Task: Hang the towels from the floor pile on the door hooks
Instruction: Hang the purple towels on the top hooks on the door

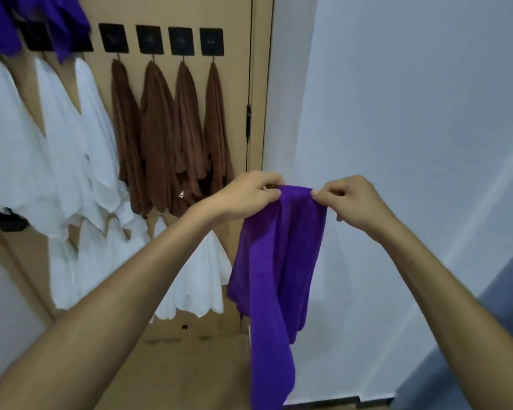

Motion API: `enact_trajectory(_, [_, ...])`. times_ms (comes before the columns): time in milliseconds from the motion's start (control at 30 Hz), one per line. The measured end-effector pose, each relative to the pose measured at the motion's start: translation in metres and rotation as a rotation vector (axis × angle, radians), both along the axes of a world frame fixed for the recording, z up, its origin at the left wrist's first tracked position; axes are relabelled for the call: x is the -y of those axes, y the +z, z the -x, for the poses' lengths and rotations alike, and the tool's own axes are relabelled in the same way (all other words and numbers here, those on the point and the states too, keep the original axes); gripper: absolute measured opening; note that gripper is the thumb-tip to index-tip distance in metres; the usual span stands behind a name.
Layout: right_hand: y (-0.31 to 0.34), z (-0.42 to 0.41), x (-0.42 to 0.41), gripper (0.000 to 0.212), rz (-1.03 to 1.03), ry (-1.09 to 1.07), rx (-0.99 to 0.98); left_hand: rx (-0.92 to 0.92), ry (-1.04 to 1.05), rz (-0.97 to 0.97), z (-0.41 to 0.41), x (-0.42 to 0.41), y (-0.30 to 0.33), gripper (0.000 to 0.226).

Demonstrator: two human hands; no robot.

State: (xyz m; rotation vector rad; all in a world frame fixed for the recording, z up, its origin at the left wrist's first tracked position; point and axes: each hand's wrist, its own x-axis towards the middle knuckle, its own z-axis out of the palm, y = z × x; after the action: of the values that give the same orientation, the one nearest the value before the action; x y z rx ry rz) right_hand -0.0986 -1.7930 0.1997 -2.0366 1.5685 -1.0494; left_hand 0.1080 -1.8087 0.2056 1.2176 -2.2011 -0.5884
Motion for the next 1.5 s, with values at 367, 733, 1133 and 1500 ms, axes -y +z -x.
enact_trajectory(367, [0.012, -0.115, 0.013, 0.024, -0.165, 0.39, 0.217, -0.172, 0.017, -0.144, -0.114, 0.003, 0.033, 0.017])
enact_trajectory(733, [0.018, -0.227, 0.037, 0.018, -0.007, 0.464, 0.195, -0.005, 0.103, -0.035, -0.222, 0.008, 0.05, 0.016])
enact_trajectory(1133, [0.061, -0.298, 0.112, 0.023, 0.086, 0.4, 0.019, 0.01, 0.226, 0.107, -0.289, 0.068, 0.08, 0.023])
enact_trajectory(1500, [0.132, -0.352, 0.254, 0.018, 0.223, 0.512, 0.109, -0.023, 0.346, 0.452, -0.348, 0.186, 0.152, 0.025])
